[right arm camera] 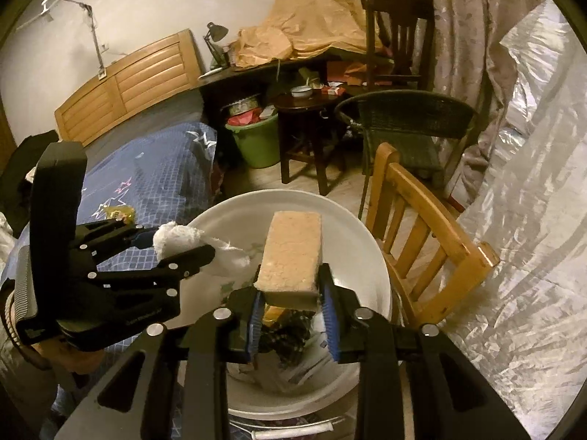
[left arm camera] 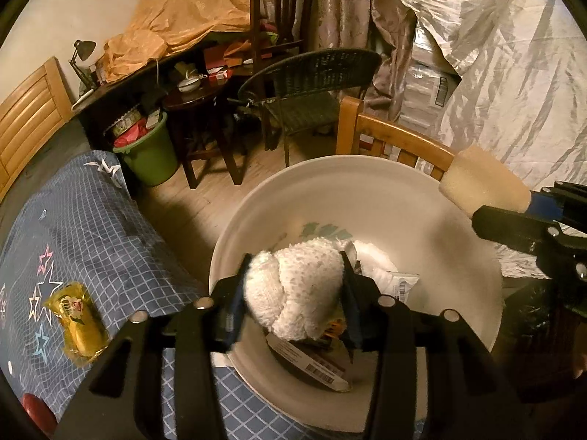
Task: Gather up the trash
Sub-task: 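Carry the towel and sponge to the white bucket and open both tools, then move both open tools back over the trash on the bed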
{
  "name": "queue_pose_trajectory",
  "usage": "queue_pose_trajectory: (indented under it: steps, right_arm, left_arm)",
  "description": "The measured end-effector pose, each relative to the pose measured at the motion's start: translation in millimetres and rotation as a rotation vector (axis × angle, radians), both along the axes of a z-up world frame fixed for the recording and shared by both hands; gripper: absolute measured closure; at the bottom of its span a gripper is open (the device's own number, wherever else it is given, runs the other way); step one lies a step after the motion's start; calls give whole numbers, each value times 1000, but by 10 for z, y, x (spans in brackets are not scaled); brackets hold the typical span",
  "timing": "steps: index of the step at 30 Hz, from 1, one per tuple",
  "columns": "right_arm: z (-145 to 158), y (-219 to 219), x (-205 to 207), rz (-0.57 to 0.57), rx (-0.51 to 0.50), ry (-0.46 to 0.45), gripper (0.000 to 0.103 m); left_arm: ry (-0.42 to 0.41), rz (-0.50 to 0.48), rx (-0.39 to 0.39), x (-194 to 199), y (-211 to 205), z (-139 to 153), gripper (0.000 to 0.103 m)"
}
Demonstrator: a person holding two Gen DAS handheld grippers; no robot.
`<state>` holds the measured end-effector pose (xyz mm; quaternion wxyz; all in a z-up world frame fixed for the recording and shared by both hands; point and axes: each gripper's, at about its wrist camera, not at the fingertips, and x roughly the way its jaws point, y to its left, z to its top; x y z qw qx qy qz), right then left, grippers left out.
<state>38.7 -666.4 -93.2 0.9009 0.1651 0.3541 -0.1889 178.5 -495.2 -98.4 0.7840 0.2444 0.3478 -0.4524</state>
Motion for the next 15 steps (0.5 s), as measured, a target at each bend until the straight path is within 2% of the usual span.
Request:
queue_pose_trajectory:
  steps: [1, 2, 15]
  right_arm:
    - [-1, 0, 2, -6, -3, -5, 54]
    - [16, 8, -4, -8, -4, -9, 53]
    - [25, 12, -12, -21, -7, -18, 53]
  left_arm:
    - [-7, 5, -4, -3, 4, 6, 36]
    - [-20, 8, -13, -9, 11, 13, 33]
    - [-45, 22, -10, -27, 45, 26, 33]
